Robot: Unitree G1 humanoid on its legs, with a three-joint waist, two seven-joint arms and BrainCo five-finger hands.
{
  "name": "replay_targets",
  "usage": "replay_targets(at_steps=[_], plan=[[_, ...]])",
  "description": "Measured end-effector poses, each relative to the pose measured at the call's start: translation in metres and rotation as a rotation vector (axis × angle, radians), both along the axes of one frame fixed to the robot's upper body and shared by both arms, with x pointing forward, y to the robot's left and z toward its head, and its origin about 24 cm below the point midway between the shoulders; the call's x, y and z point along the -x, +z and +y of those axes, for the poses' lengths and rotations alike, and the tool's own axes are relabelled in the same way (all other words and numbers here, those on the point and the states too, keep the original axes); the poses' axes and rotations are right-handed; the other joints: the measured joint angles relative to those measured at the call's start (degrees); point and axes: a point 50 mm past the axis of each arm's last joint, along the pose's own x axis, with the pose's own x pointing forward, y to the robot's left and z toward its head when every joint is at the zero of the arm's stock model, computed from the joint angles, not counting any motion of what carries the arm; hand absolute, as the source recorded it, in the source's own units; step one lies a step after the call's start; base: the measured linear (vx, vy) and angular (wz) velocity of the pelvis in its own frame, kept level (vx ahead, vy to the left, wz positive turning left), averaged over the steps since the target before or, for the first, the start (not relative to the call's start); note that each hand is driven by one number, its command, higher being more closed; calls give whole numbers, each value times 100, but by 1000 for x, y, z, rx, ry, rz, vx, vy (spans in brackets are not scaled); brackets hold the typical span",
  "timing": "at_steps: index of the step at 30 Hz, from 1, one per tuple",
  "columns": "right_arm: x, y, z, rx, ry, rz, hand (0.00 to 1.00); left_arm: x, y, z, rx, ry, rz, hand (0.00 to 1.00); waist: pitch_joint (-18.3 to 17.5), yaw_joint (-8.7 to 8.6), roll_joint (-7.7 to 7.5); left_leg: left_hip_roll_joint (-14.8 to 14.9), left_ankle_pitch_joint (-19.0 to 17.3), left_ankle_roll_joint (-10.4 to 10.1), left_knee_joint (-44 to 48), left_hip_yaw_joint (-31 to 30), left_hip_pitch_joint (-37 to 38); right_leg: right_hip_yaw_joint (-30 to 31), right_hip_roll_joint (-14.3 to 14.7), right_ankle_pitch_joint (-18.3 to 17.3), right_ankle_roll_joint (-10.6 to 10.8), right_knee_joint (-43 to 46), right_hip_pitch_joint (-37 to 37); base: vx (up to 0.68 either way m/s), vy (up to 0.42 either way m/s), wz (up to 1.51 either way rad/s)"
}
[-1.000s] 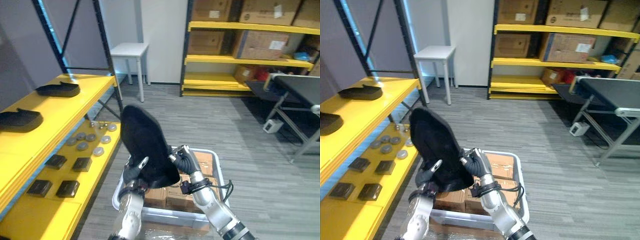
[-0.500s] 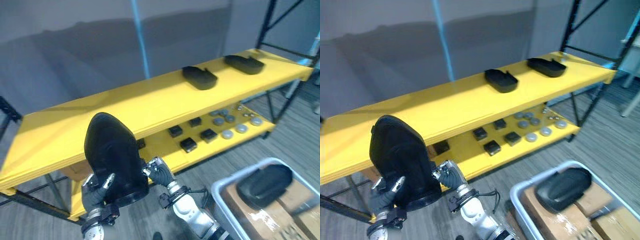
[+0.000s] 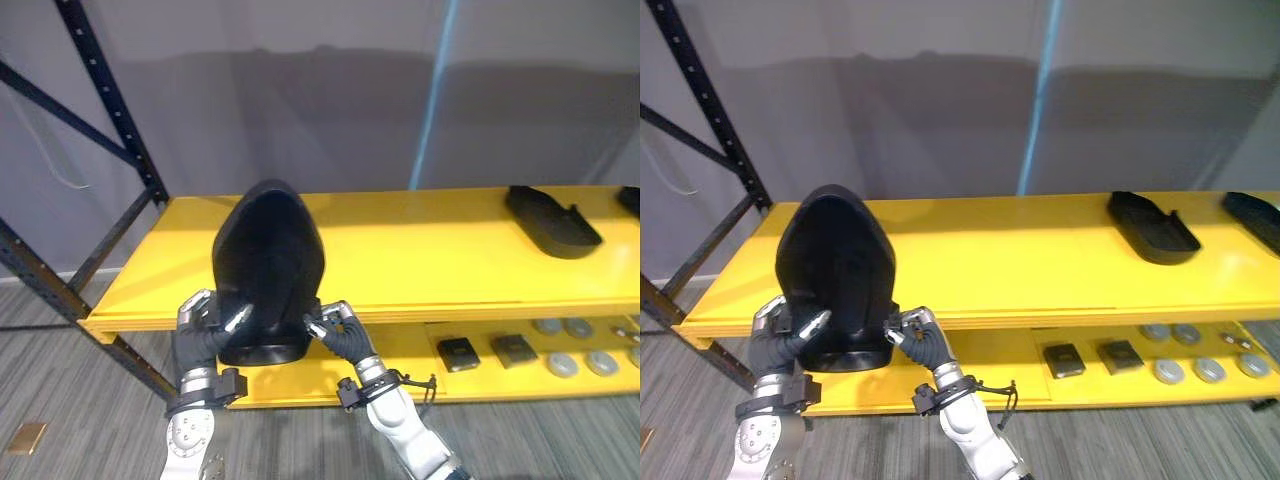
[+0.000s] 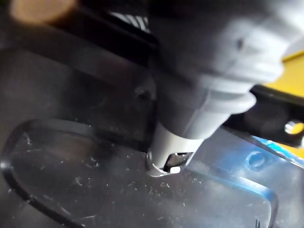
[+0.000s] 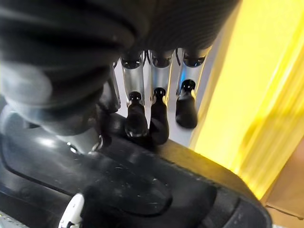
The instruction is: Walk over and take plastic housings, then place them on the shelf
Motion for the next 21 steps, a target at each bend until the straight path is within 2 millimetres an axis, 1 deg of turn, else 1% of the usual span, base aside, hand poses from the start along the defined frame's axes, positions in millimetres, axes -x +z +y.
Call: replay_targets(at_steps=[2,3,5,7,8,11,12,13,15,17,18,19,20,21], plan=[[8,2,-13,-77,-19,24,0,-4,3,-12,3,-57,-16,100,8,-54,2,202,-95,-102,213,-88,-192,-343,201,213,-117,-604,295,132,-87,41],[8,3,-18,-98,-30,27,0,-5,3,-16,8,-72,-19,100,8,-54,3,230,-98,-109,218,-89,-212,-396,232,269,-129,-738,351,113,-80,26],[13,12,-29,-174,-48,17,0,-5,2,-25,45,-92,-15,100,5,-34,10,354,-94,-109,-66,21,-67,-401,366,414,-178,-1166,558,121,-44,-6],[15,21,-35,-218,-62,-13,0,-5,1,-31,67,-102,-8,100,1,-40,14,404,-89,-118,-239,141,61,-326,407,436,-186,-1272,618,87,2,-24],[15,30,-39,-252,-73,-49,0,-5,0,-34,89,-100,-2,100,-5,-47,16,426,-85,-123,-339,207,146,-272,430,441,-190,-1321,657,78,20,-27],[18,50,-44,-355,-87,-114,0,-5,-2,-47,133,-119,21,100,-98,-166,19,468,-83,-124,-442,427,268,-119,474,441,-189,-1376,680,88,32,-30],[18,53,-46,-376,-93,-122,0,-6,-1,-49,137,-127,22,100,-113,-180,20,475,-83,-124,-455,466,292,-96,480,441,-190,-1381,688,77,25,-28],[18,57,-51,-416,-104,-131,0,-8,1,-53,142,-136,19,100,-155,-245,21,483,-83,-124,-478,504,320,-44,489,441,-190,-1402,702,48,19,-15],[17,60,-59,-492,-123,-125,0,-15,8,-59,121,-145,1,100,-188,-307,25,497,-83,-124,-552,590,415,20,506,443,-188,-1444,749,42,25,-19],[19,62,-74,-574,-169,-128,0,-23,12,-63,117,-136,-10,100,-250,-352,54,503,-83,-124,-594,638,484,58,513,443,-187,-1454,776,27,25,-17],[23,67,-94,-708,-222,-155,0,-28,13,-58,120,-95,-5,100,-277,-386,77,511,-84,-124,-632,683,523,128,523,445,-184,-1457,779,17,31,-21],[27,72,-114,-816,-278,-210,0,-29,9,-48,116,-49,9,100,-302,-435,86,516,-85,-124,-647,761,536,185,530,454,-171,-1462,762,12,34,-26],[36,77,-143,-904,-364,-299,0,-29,1,-32,117,34,47,100,-310,-520,94,516,-85,-124,-657,811,563,204,531,457,-166,-1463,766,2,26,-25],[40,77,-156,-936,-408,-335,0,-28,-3,-24,114,71,66,100,-314,-578,90,522,-86,-124,-678,849,591,230,540,458,-165,-1463,765,-1,22,-27]])
